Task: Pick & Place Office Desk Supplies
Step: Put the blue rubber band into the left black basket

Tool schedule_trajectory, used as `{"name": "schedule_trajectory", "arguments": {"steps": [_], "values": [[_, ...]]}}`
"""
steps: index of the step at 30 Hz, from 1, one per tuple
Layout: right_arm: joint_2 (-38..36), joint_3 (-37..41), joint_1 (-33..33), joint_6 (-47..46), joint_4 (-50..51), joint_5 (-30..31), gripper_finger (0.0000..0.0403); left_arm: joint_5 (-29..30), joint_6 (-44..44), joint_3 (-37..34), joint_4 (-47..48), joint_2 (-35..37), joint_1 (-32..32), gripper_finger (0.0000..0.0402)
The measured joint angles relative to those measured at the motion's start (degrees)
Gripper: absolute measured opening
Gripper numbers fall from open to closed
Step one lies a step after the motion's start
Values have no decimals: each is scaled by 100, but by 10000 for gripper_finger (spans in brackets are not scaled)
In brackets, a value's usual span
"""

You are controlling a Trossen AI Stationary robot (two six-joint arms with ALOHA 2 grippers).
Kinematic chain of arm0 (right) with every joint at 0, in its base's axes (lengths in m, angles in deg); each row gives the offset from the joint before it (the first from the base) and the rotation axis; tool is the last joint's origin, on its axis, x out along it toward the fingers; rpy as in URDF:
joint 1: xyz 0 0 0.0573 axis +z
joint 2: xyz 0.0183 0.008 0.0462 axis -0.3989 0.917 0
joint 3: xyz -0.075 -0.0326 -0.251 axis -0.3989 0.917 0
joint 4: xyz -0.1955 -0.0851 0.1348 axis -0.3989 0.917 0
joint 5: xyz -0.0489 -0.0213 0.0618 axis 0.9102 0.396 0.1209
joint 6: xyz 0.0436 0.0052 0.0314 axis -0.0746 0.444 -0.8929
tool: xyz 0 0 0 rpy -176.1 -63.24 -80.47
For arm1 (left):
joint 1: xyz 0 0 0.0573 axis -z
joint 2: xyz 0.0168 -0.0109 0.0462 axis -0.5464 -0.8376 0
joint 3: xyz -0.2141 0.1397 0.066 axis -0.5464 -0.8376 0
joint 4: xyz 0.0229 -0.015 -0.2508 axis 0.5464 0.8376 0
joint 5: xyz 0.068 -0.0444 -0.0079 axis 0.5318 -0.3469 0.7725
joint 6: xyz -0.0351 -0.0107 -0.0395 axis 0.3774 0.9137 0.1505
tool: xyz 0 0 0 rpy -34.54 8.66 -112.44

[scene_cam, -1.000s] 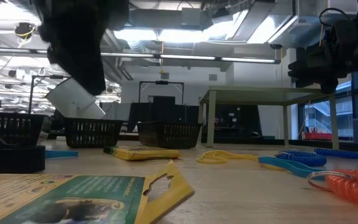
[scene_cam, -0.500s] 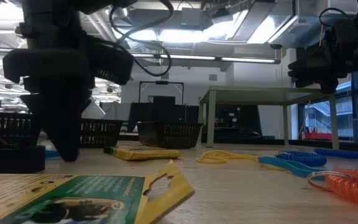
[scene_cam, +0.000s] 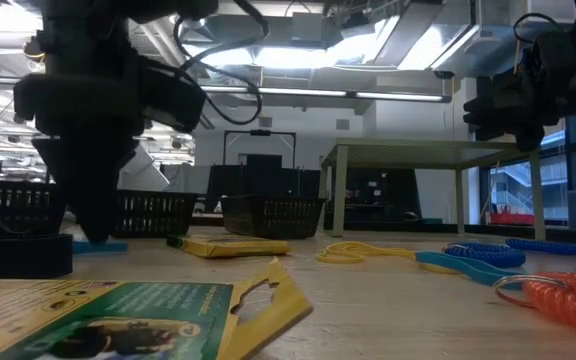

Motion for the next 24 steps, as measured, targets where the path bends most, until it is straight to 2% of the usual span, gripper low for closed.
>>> {"name": "schedule_trajectory", "arguments": {"steps": [15,19,24], "values": [[0,0,0,-14,0,0,131,66,-103,21,-33,-252,-5,178],[0,0,0,-14,-1,0,131,-83,-92,15,-81,-238,-56,138],[0,0,0,-14,-1,0,131,-138,-36,15,-75,-240,-70,57]]}}
